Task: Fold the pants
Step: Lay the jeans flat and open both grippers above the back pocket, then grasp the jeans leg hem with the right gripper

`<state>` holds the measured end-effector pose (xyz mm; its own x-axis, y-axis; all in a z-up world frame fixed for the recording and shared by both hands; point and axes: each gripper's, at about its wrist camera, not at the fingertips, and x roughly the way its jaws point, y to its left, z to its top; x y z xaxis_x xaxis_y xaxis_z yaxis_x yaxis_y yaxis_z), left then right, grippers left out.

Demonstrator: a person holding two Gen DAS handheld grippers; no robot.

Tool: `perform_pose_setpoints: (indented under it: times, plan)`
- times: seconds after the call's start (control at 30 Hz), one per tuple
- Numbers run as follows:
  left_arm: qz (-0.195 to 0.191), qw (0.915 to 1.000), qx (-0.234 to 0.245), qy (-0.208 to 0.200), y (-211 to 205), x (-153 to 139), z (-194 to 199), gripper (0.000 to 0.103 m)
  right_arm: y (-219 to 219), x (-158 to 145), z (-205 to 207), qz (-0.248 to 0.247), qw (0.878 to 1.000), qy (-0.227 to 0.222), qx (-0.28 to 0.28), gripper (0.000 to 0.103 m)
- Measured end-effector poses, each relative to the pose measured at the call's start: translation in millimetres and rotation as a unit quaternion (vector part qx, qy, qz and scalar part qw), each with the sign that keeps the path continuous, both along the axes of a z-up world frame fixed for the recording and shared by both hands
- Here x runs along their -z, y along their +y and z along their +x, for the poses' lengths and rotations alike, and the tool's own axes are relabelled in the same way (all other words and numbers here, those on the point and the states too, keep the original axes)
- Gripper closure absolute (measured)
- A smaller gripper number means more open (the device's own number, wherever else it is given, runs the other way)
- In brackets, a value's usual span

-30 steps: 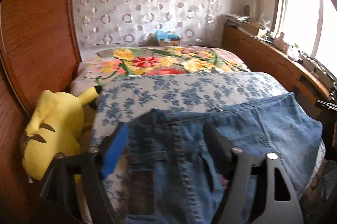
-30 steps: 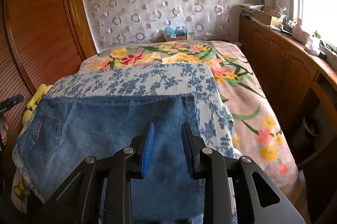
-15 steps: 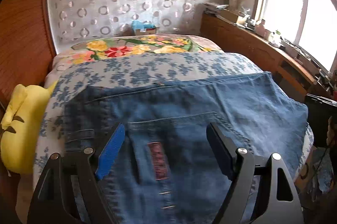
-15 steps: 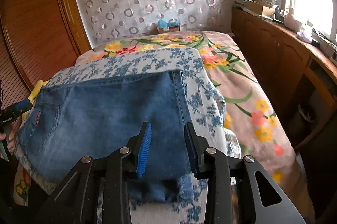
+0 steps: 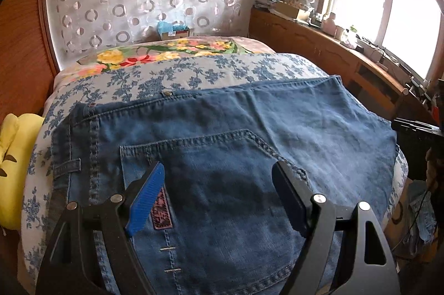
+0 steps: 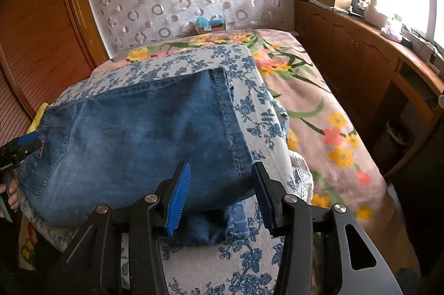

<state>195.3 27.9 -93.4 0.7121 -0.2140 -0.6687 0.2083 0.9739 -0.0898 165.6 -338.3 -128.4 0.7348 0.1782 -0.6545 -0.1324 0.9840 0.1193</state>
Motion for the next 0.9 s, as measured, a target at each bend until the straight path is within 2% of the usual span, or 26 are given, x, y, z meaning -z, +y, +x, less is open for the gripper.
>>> perform_pose_setpoints:
  times: [0.47,0.9]
  plan:
    - [0.008,0.9996,0.003,0.027,-8,22,-2,0.023,-1,11,3,0.009,0.999,0.037,0.008,0.053]
    - [0.011,0.9995,0.003,0.031,-9,31,0,0.023,-2,13,8,0.01,0.999,0.04,0.012,0.053]
